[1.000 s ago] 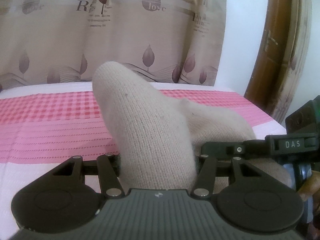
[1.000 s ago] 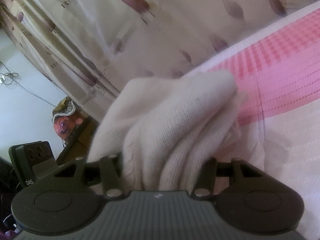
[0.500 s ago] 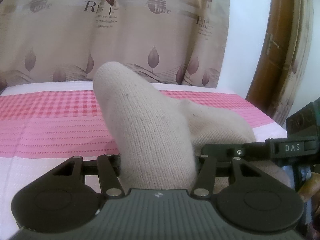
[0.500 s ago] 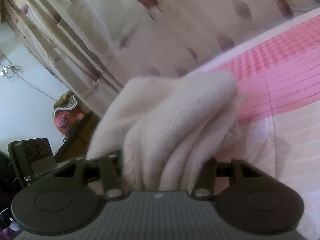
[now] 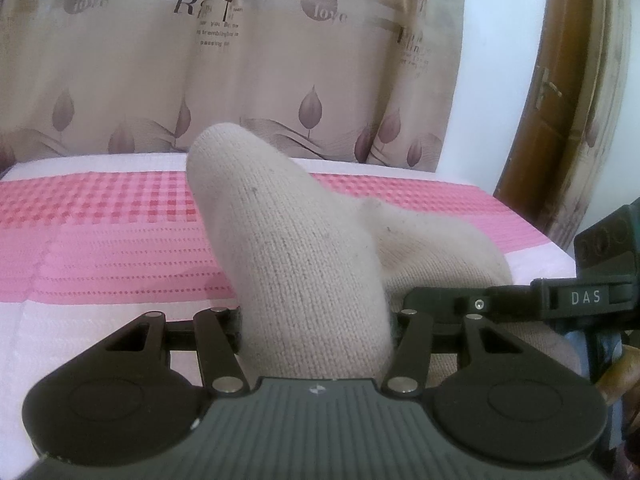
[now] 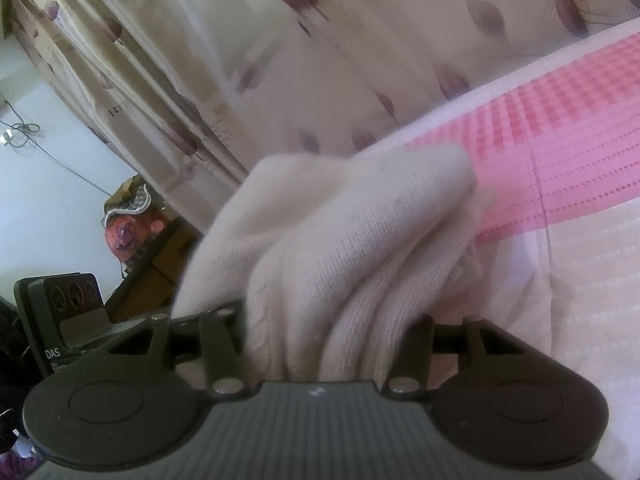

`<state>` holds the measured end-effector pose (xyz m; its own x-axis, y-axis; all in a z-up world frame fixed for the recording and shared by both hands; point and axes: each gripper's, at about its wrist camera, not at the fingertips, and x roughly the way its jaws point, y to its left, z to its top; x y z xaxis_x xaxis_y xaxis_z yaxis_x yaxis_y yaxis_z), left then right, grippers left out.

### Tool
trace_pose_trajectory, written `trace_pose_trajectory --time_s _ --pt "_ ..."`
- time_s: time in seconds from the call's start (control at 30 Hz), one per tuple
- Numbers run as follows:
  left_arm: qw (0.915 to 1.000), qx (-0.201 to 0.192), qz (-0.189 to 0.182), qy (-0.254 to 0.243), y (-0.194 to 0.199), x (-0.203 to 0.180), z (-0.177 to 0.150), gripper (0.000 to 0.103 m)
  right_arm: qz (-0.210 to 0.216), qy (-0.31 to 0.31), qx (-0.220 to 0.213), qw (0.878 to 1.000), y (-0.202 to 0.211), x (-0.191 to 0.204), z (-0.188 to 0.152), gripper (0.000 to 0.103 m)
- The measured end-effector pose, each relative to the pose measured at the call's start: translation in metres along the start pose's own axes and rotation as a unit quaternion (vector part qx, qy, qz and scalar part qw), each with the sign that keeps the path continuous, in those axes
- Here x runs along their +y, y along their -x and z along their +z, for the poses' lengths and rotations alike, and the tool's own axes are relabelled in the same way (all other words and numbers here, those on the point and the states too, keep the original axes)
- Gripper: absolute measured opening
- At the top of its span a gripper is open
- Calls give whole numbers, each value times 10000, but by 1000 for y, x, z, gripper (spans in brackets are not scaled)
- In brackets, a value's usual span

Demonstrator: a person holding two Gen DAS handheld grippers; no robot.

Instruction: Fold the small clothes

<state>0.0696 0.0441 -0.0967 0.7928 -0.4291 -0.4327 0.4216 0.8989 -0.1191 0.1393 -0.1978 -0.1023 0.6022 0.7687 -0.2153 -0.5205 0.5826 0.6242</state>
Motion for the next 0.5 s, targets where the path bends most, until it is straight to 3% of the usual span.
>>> trace_pose_trajectory --time_s 0.5 --pt "9998 173 20 12 -25 8 -10 55 -198 -47 81 9998 -2 -14 -8 52"
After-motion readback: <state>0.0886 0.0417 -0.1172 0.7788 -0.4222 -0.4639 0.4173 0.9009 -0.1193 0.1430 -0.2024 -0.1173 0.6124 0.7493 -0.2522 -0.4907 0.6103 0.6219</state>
